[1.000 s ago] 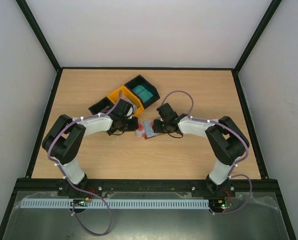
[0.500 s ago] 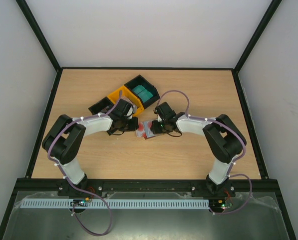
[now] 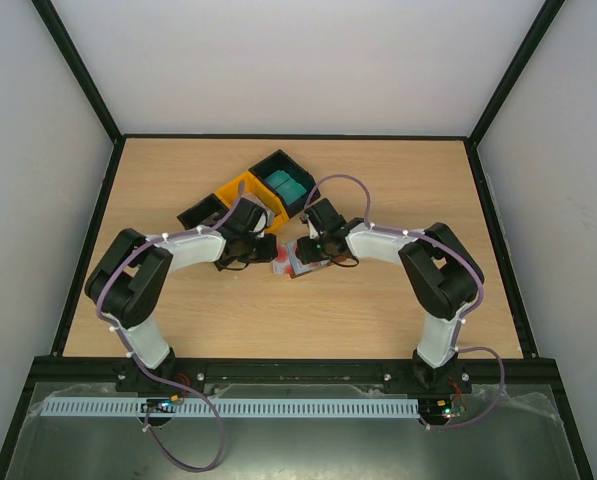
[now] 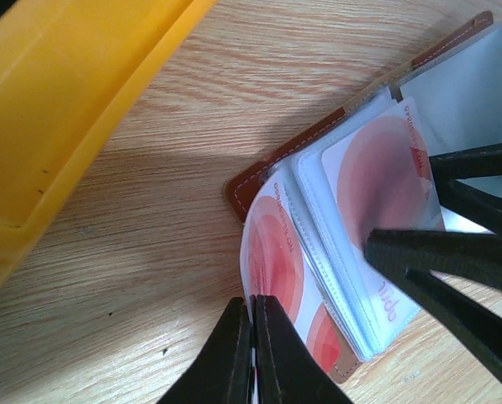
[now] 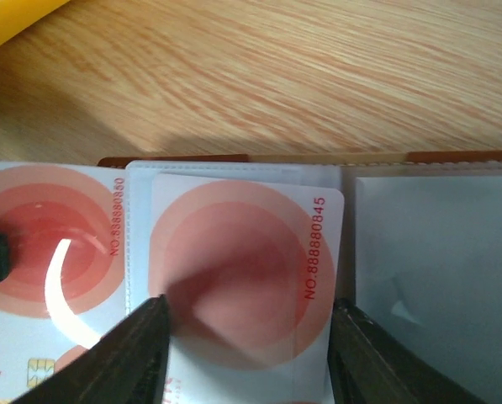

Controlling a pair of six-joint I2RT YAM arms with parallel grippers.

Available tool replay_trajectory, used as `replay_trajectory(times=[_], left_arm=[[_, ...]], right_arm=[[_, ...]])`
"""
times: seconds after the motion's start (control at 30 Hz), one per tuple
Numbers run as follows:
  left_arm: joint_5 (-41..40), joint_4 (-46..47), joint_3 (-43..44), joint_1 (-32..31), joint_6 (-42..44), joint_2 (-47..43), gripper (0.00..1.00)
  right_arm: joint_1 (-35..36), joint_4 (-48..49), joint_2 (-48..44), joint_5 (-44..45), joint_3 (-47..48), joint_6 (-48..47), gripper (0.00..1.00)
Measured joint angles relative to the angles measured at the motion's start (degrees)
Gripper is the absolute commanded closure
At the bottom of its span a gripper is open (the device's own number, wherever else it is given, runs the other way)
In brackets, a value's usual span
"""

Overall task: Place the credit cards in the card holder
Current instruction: Insert the credit card into the card holder.

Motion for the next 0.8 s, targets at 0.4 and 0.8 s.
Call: replay_trajectory(times=[0.4,0.8], left_arm=[[0.02,0.11,0.0,0.0,0.04,0.22,0.97],[0.26,0.55,-0.09,-0.02,-0.46,0.22,0.97]], right_arm=[[-0.33,0.0,0.31,-3.3,0.79,-1.44,0.44],[4.61,-6.78,-2.21,14.45,3.91,5.25,0.37]])
